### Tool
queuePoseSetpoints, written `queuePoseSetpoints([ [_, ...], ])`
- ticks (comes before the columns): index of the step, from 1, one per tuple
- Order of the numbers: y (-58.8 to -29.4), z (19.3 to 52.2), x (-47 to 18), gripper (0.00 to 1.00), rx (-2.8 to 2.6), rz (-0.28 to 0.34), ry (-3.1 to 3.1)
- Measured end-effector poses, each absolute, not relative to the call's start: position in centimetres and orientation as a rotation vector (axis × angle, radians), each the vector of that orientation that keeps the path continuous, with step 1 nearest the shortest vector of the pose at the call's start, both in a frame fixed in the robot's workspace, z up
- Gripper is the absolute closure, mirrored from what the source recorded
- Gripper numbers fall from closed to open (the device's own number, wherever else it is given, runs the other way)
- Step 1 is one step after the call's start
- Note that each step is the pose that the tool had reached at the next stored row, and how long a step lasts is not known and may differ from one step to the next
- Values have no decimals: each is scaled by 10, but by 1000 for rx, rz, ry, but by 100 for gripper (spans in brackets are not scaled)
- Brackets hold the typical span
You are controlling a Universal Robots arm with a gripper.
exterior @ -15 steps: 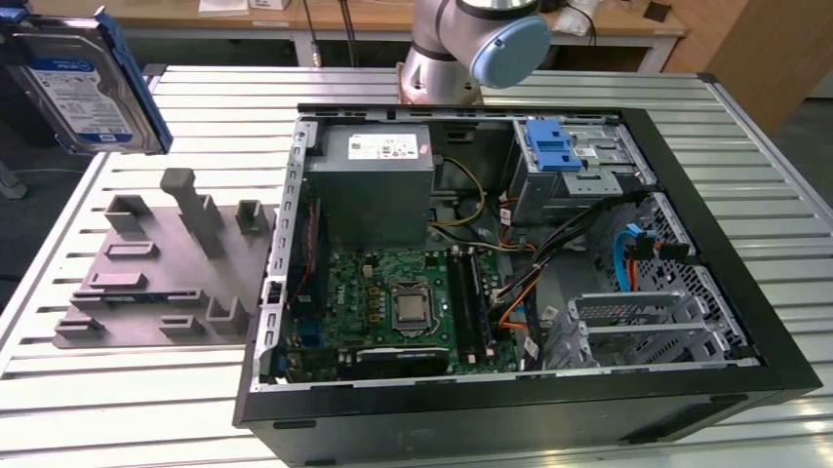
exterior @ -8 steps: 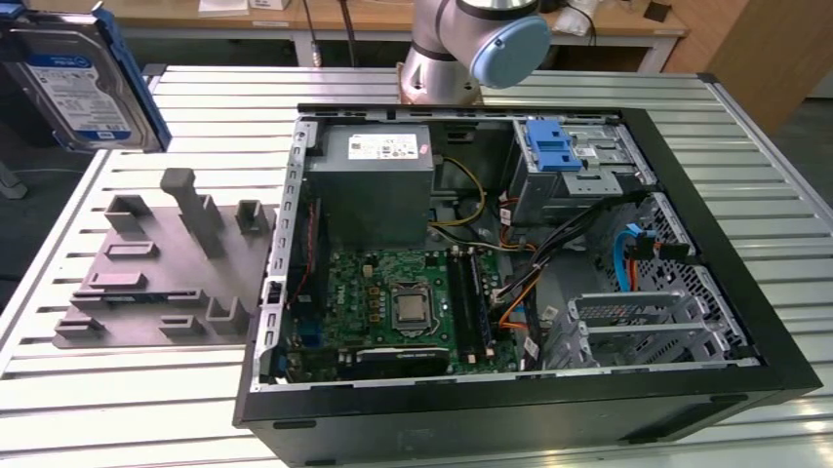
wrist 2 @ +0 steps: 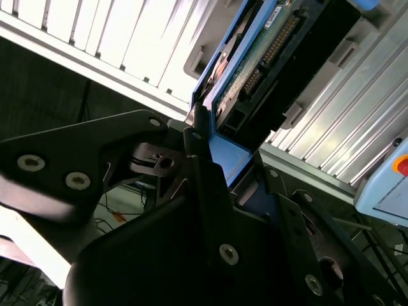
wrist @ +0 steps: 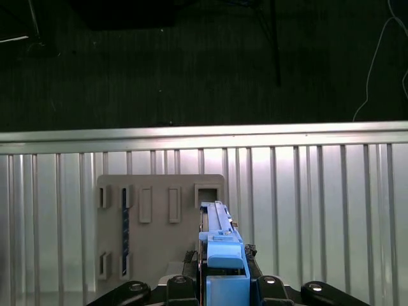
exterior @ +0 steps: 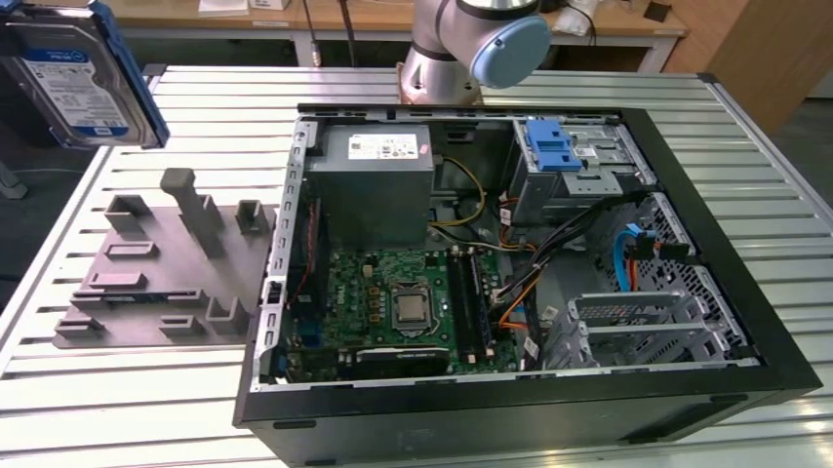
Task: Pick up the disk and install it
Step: 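Pick up the disk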
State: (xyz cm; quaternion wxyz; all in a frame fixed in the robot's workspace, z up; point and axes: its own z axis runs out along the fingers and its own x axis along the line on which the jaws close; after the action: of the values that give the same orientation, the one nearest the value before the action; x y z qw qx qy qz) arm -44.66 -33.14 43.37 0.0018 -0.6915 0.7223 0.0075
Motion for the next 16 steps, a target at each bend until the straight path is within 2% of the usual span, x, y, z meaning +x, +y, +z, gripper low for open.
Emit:
queuePoseSetpoints([
  [16, -331, 448, -447, 64, -2170, 24, 2267],
])
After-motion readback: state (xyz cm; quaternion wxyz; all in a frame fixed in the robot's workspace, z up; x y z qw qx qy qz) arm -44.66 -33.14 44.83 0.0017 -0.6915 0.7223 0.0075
